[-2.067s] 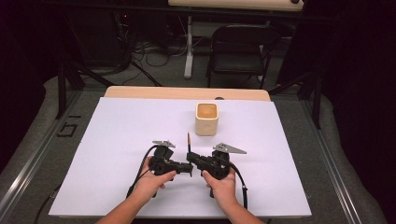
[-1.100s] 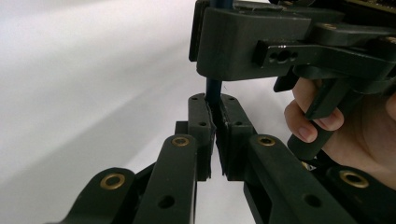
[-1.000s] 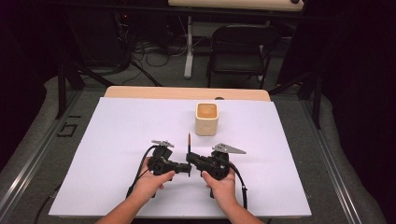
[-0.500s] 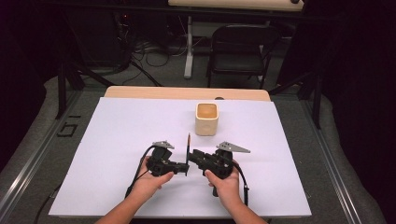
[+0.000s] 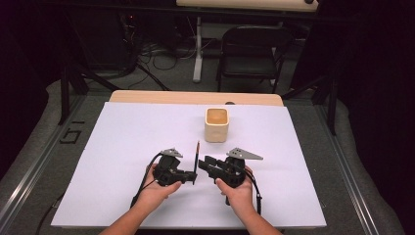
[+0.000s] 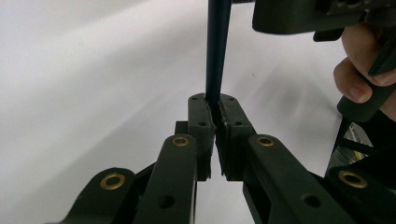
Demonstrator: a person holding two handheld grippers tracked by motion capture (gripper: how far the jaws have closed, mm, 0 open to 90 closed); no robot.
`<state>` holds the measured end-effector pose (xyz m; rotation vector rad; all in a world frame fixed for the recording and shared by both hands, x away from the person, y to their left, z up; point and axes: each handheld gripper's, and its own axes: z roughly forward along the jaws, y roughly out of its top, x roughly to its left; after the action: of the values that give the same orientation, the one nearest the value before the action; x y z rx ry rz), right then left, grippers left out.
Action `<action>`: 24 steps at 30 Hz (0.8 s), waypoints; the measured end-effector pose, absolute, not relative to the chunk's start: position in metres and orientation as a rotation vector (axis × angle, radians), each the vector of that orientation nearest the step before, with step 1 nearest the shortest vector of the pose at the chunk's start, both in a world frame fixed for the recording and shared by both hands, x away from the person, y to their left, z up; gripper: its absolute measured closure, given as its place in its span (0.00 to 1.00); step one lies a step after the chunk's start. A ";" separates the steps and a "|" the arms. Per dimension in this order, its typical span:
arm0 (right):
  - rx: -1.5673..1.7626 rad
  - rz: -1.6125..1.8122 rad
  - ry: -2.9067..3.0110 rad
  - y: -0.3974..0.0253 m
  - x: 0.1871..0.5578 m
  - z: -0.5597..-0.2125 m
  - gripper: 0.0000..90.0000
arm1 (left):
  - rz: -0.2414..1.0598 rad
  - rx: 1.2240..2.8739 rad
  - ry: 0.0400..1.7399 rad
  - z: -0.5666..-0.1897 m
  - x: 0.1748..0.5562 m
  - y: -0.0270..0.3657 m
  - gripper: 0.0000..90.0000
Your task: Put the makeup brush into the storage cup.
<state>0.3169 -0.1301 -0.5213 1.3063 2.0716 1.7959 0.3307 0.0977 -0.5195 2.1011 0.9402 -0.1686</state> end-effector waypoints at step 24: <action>1.317 1.837 2.067 -0.141 0.319 -0.509 0.73 | -0.073 2.181 0.887 -0.518 0.323 0.090 0.95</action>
<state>0.3190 -0.1411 -0.5092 1.3173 2.0674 1.8369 0.3229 0.0903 -0.5180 2.1810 0.8867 -0.0729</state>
